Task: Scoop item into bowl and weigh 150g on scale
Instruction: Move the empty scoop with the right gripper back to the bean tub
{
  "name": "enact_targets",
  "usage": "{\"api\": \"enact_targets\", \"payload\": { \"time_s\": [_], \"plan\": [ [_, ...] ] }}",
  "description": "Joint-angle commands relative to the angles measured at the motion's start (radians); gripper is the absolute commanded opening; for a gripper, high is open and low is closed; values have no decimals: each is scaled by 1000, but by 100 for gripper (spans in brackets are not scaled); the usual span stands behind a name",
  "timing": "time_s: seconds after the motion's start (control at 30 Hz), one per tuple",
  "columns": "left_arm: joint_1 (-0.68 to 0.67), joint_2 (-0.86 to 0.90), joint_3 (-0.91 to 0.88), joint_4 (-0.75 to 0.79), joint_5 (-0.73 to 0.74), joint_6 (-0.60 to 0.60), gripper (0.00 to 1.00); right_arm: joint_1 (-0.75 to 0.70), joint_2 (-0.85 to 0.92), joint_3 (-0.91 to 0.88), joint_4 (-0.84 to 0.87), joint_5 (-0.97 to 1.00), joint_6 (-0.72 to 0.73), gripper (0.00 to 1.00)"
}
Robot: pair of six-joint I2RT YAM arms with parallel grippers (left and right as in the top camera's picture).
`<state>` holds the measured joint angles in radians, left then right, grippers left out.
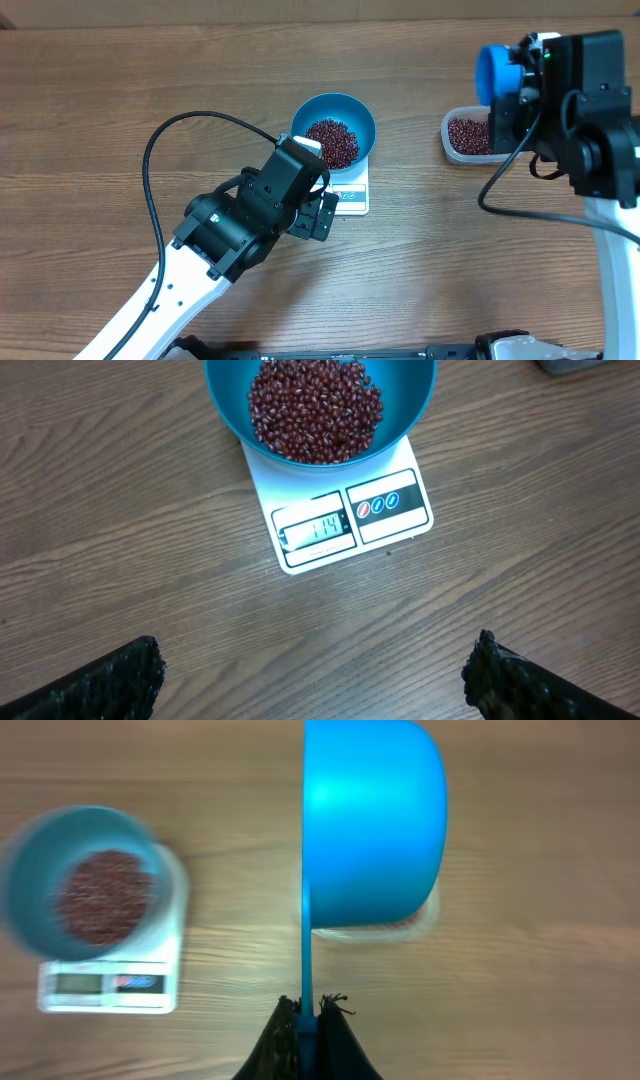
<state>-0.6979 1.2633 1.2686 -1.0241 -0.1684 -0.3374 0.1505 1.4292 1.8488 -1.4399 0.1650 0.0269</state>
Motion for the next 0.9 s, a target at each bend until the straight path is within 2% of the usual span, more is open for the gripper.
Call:
{"api": "enact_targets", "payload": {
  "time_s": [0.0, 0.23, 0.5, 0.87],
  "plan": [
    [6, -14, 4, 3, 2, -3, 100, -1, 53, -39, -18, 205, 108, 4],
    [6, -14, 4, 3, 2, -3, 99, 0, 187, -130, -19, 254, 158, 4],
    [6, -14, 4, 3, 2, -3, 100, 0, 350, -140, -15, 291, 161, 4],
    [6, -14, 4, 3, 2, -3, 100, 0, 433, -142, 38, 277, 159, 4]
  ]
}}
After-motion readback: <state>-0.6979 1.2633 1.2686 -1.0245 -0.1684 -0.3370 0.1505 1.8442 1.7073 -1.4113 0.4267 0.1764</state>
